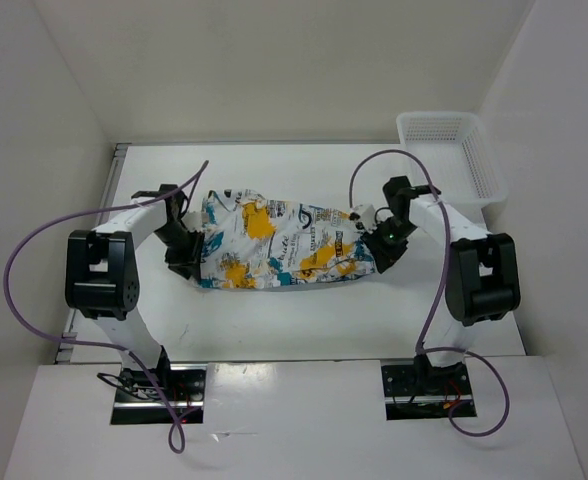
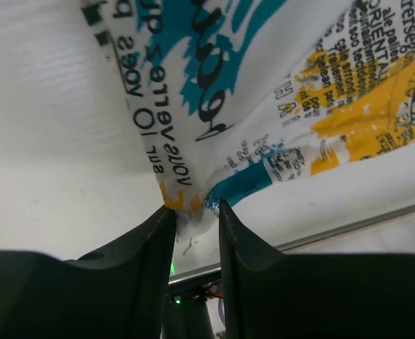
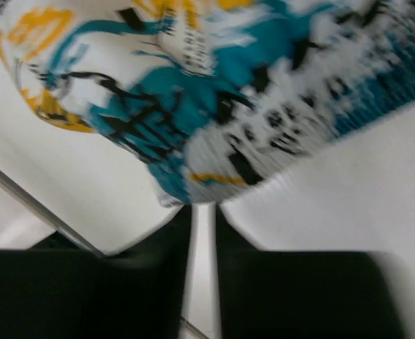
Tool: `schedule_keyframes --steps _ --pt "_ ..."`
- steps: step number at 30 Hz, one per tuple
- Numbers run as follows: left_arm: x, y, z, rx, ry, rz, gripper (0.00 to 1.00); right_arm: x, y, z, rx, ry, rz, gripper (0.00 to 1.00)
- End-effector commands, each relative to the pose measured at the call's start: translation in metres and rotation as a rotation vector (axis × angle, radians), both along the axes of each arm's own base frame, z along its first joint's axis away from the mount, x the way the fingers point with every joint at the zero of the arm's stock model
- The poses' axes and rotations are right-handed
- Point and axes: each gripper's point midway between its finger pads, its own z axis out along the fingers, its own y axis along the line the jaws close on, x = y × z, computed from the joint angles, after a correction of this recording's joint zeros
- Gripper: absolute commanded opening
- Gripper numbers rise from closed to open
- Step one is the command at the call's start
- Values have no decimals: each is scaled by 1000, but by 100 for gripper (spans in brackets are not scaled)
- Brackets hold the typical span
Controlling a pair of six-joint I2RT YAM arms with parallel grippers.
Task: Fold and stack the shorts
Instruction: Fold the shorts
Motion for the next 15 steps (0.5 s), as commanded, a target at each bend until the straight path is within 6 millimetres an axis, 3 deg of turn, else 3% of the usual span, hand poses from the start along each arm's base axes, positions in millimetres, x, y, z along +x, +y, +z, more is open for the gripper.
schedule_keyframes --steps 1,2,4,5,10,12,15 --pt "12 13 -3 68 -44 0 38 38 -16 21 64 -110 -131 32" --pt "12 14 -3 77 -44 0 41 43 -31 27 97 -102 -230 46" --pt "15 17 -4 77 -53 11 41 44 -30 31 184 -69 -292 66" --pt "15 21 -4 87 -53 20 45 46 -28 33 207 -62 -343 71" --pt "11 34 -2 128 -40 38 48 57 3 43 390 -3 -456 79" --pt "12 43 5 169 -68 49 51 63 5 33 397 28 -518 81" --pt "30 53 26 206 -146 66 54 57 15 15 397 94 -518 81"
